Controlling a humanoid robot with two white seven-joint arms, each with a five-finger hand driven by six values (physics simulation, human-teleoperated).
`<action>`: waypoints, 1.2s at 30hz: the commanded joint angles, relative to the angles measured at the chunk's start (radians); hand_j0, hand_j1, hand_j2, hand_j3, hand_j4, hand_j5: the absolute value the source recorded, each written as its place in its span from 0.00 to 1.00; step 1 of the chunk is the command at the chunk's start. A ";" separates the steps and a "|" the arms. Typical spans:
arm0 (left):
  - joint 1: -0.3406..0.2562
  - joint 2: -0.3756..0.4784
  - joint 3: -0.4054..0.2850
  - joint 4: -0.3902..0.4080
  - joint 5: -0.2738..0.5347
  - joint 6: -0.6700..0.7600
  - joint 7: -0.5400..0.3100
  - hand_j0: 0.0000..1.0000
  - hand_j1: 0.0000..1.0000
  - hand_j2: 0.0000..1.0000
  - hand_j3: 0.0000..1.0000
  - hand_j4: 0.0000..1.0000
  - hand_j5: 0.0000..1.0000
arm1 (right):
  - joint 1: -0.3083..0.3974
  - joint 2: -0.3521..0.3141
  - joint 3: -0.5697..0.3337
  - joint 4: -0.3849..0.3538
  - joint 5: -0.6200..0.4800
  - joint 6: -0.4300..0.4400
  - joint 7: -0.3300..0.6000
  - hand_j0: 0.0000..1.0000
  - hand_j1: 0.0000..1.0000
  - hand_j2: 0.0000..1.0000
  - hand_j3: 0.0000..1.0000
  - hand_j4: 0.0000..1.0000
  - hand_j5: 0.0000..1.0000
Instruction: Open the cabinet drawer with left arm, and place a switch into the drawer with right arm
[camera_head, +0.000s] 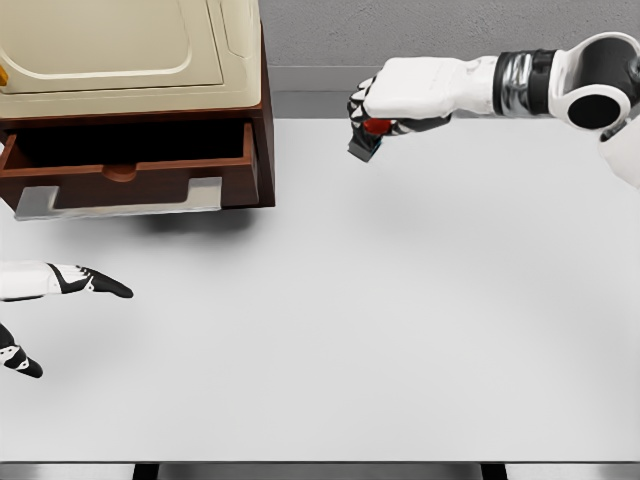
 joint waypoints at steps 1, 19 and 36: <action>0.000 0.001 0.001 0.000 0.008 0.002 0.000 1.00 1.00 1.00 1.00 1.00 1.00 | -0.003 0.031 0.016 0.009 -0.008 0.003 0.000 0.35 0.35 0.35 0.35 0.35 0.35; 0.000 -0.002 0.000 -0.001 0.008 0.002 0.000 1.00 1.00 1.00 1.00 1.00 1.00 | -0.184 0.212 0.129 0.011 -0.056 0.003 0.000 0.36 0.36 0.36 0.36 0.36 0.36; 0.000 0.001 -0.003 -0.001 0.008 0.002 0.000 1.00 1.00 1.00 1.00 1.00 1.00 | -0.285 0.430 0.192 0.202 -0.061 0.003 0.000 0.37 0.37 0.37 0.37 0.37 0.37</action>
